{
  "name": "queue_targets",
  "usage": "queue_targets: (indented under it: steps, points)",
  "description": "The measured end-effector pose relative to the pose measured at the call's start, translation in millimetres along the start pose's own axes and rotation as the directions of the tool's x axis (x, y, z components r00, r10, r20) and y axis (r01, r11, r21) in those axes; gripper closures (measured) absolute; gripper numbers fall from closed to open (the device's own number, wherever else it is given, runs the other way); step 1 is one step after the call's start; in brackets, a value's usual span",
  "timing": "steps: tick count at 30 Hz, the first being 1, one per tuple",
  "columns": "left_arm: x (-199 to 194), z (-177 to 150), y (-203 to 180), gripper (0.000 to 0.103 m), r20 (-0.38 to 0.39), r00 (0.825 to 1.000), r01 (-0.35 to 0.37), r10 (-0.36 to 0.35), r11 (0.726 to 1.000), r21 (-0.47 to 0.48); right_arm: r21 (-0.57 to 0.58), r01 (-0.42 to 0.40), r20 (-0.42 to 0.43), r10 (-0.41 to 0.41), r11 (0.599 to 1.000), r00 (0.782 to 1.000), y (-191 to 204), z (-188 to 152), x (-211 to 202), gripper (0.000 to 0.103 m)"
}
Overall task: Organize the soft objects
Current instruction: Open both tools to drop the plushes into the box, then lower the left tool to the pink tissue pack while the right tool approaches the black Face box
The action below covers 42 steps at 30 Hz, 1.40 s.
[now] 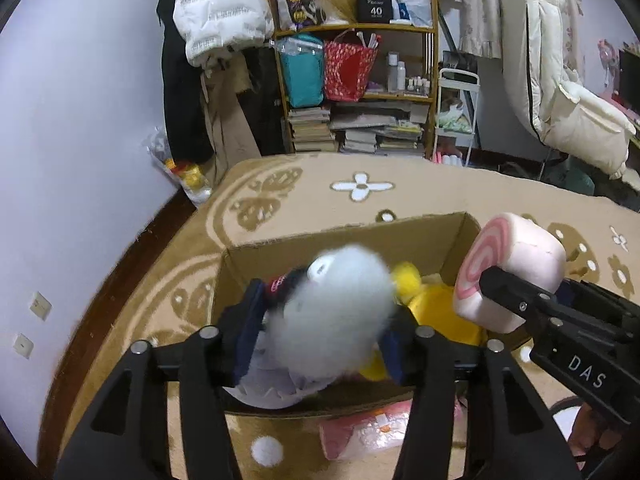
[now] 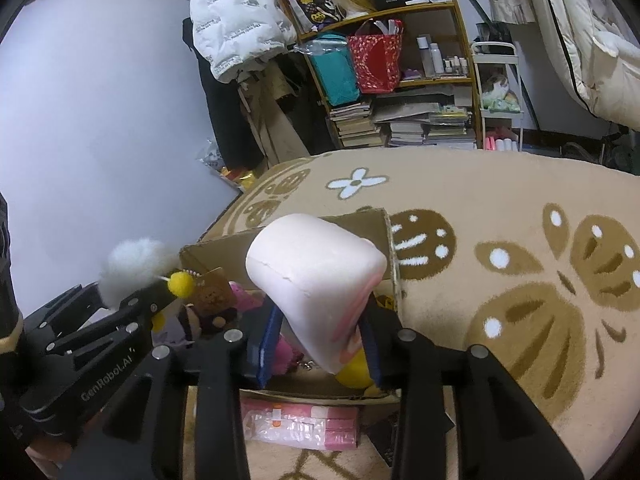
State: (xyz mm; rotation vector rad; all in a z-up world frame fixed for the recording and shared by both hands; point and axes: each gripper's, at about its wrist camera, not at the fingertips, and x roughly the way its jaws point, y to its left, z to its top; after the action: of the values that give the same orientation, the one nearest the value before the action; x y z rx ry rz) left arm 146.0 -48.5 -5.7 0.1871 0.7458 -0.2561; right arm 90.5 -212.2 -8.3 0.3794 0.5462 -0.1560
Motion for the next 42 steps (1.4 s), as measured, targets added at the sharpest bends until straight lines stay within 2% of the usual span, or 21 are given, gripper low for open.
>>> queue_targets:
  steps: [3, 5, 7, 11, 15, 19, 25, 27, 31, 34, 39, 42]
  points:
    - [2.2, -1.0, 5.2, 0.048, -0.007, 1.0, 0.011, -0.012, 0.999, -0.037, 0.009, -0.009, -0.01, 0.009, 1.0, 1.0, -3.0, -0.3, 0.8, 0.057]
    - [2.0, -0.7, 7.5, 0.04, -0.003, 1.0, 0.003, -0.003, 0.999, -0.041, 0.016, -0.027, -0.015, 0.027, 1.0, 1.0, -4.5, 0.4, -1.3, 0.039]
    - [0.8, -0.8, 8.2, 0.035, 0.004, 1.0, -0.006, 0.006, 0.999, -0.033, 0.028, -0.043, 0.004, 0.042, 0.999, 0.999, -6.0, 2.3, -6.6, 0.038]
    - [-3.6, 0.3, 12.7, 0.024, 0.02, 1.0, -0.018, 0.019, 0.999, -0.046, 0.027, -0.047, 0.031, 0.046, 0.999, 0.998, -6.0, 4.8, -15.3, 0.022]
    - [-8.7, -0.1, 18.6, 0.023, 0.03, 0.999, -0.04, 0.041, 0.998, -0.054, 0.029, -0.039, 0.03, 0.038, 0.999, 0.999, -6.5, 8.2, -19.2, 0.021]
    - [-15.8, 0.0, 22.5, 0.01, 0.047, 0.996, -0.072, 0.074, 0.996, -0.056, 0.016, -0.025, 0.034, 0.024, 1.0, 0.999, -5.3, 9.4, -22.2, 0.019]
    - [-26.0, -1.3, 26.1, 0.005, 0.059, 0.994, -0.09, 0.093, 0.994, -0.062, 0.02, -0.025, 0.037, 0.024, 0.999, 0.999, -5.8, 9.5, -25.8, 0.012]
    - [-29.3, -3.8, 27.5, 0.004, 0.062, 0.993, -0.093, 0.096, 0.994, -0.062, 0.019, -0.015, 0.04, 0.015, 1.0, 0.999, -5.6, 9.0, -27.7, 0.01]
    - [-36.2, -9.2, 33.0, 0.001, 0.06, 0.993, -0.093, 0.099, 0.99, -0.105, 0.044, -0.002, 0.045, 0.0, 0.999, 0.999, -8.8, 7.9, -32.4, 0.0]
    - [-42.3, -13.1, 39.7, 0.0, 0.069, 0.991, -0.101, 0.112, 0.984, -0.149, 0.062, 0.001, 0.046, -0.004, 0.998, 0.999, -12.1, 6.8, -36.1, 0.0]
    - [-49.9, -19.7, 44.3, 0.0, 0.058, 0.992, -0.106, 0.116, 0.982, -0.159, 0.065, 0.022, 0.038, -0.025, 0.998, 0.999, -17.6, 4.6, -40.9, 0.0]
    - [-51.7, -21.3, 42.3, 0.0, 0.019, 0.996, -0.079, 0.082, 0.987, -0.14, 0.078, 0.023, 0.032, -0.026, 0.997, 0.999, -22.0, 1.8, -43.1, 0.0]
